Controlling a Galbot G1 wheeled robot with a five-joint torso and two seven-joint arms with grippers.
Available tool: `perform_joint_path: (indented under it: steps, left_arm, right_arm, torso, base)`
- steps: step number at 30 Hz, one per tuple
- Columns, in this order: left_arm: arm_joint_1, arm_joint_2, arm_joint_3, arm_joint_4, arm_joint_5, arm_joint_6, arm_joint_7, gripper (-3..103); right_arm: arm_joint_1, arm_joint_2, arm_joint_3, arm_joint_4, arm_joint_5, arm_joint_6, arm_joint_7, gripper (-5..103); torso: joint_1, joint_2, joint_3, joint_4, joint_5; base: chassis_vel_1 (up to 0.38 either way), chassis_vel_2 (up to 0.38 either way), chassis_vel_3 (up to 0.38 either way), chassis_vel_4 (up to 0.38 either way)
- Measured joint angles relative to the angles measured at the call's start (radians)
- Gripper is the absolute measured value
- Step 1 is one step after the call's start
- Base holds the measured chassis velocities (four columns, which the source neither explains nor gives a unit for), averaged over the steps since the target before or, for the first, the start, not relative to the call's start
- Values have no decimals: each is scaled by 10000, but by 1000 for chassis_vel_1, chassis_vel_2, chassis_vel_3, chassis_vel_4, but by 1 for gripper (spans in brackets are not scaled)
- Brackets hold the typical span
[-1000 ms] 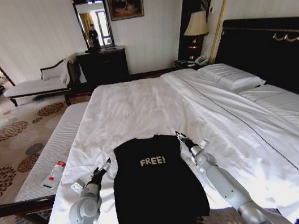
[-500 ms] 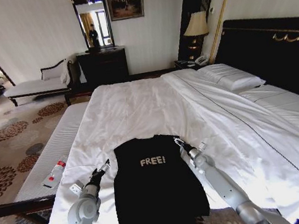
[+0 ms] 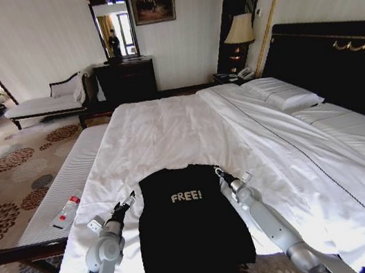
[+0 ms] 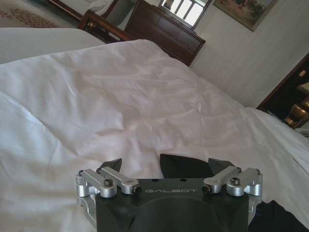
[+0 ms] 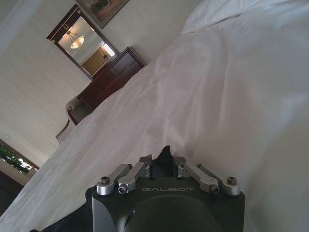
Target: Fold the clothes on the bed.
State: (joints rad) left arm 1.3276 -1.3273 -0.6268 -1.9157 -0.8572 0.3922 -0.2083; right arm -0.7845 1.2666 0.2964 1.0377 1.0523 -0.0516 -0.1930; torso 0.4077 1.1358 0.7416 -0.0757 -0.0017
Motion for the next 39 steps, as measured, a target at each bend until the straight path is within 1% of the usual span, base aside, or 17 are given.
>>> perform_joint_path:
  steps: [1, 2, 4, 6, 10, 12, 13, 14, 15, 16, 17, 18, 20, 23, 27, 34, 39]
  left_arm:
    - [-58, 29, 31, 58, -10, 7, 0, 100]
    - [-58, 29, 31, 58, -10, 7, 0, 100]
    - [-201, 112, 86, 153, -24, 13, 0, 100]
    - [-669, 352, 208, 421, -162, 29, 5, 100]
    - [-1185, 636, 367, 817, -387, 41, 71, 100]
    - [-2066, 1164, 955, 2053, -805, -124, 948, 100]
    - [-2066, 1164, 955, 2053, -805, -124, 948, 100]
    - [-2336, 1257, 1165, 2497, -826, -247, 1289, 100]
    - [-2453, 1284, 1246, 2681, -828, -282, 1391, 100]
    - [-2893, 1302, 1559, 3372, -862, -415, 1678, 100]
    - [-3104, 1273, 1676, 3702, -891, -464, 1765, 100]
    - [-3104, 1273, 1676, 3702, -891, -464, 1765, 100]
    - [-3506, 1125, 1882, 4325, -976, -546, 1916, 100]
    - [-4020, 613, 2019, 5201, -912, -655, 1997, 100]
    - [-4203, 348, 2048, 5630, -789, -658, 1938, 100]
    - [-4347, 283, 1950, 5912, -973, -518, 1802, 100]
    - [-4864, 172, 1982, 6544, -1097, -597, 1812, 100]
  right_arm:
    - [23, -1, 9, -2, -3, 15, -9, 21]
    - [23, -1, 9, -2, -3, 15, -9, 21]
    - [41, -17, 12, 9, -4, 48, -22, 10]
    - [48, -71, -11, 102, -11, 87, -31, 2]
    - [51, -87, -42, 189, -32, 119, -31, 1]
    - [58, -75, -85, 317, -116, 169, -15, 0]
    - [58, -75, -85, 317, -116, 169, -15, 0]
    - [59, -66, -92, 345, -155, 182, 0, 0]
    - [59, -60, -96, 358, -166, 185, 5, 0]
    - [52, -35, -109, 424, -203, 193, 34, 0]
    - [38, -20, -111, 468, -232, 198, 50, 0]
    - [38, -20, -111, 468, -232, 198, 50, 0]
    - [1, 0, -120, 538, -294, 215, 75, 0]
    - [-101, 1, -110, 707, -340, 235, 117, 0]
    - [-167, -28, -64, 777, -367, 255, 133, 0]
    - [-226, -70, -24, 831, -386, 282, 145, 0]
    - [-186, -68, -48, 765, -472, 324, 152, 0]
  torso:
    - [0, 0, 0, 2, -1]
    - [0, 0, 0, 2, -1]
    - [0, 0, 0, 5, -1]
    - [0, 0, 0, 0, -1]
    - [0, 0, 0, -3, 0]
    - [0, 0, 0, 1, -3]
    - [0, 0, 0, 1, -3]
    - [0, 0, 0, 1, -1]
    - [0, 0, 1, 0, -1]
    - [1, 0, 0, 0, -3]
    - [1, 0, 1, -1, -3]
    - [1, 0, 1, -1, -3]
    - [1, -1, 1, 0, 0]
    - [1, -1, 1, -1, -1]
    - [1, 0, 1, -1, -1]
    - [1, 0, 0, 4, 0]
    - [1, 0, 0, 0, 0]
  base:
    - [0, 0, 0, 0]
    - [0, 0, 0, 0]
    - [0, 0, 0, 0]
    - [0, 0, 0, 0]
    - [0, 0, 0, 0]
    - [0, 0, 0, 0]
    - [0, 0, 0, 0]
    - [0, 0, 0, 0]
    - [0, 0, 0, 0]
    - [0, 0, 0, 0]
    - [0, 0, 0, 0]
    - [0, 0, 0, 0]
    - [0, 0, 0, 0]
    - [0, 0, 0, 0]
    - [0, 0, 0, 0]
    - [0, 0, 0, 0]
    - [0, 0, 0, 0]
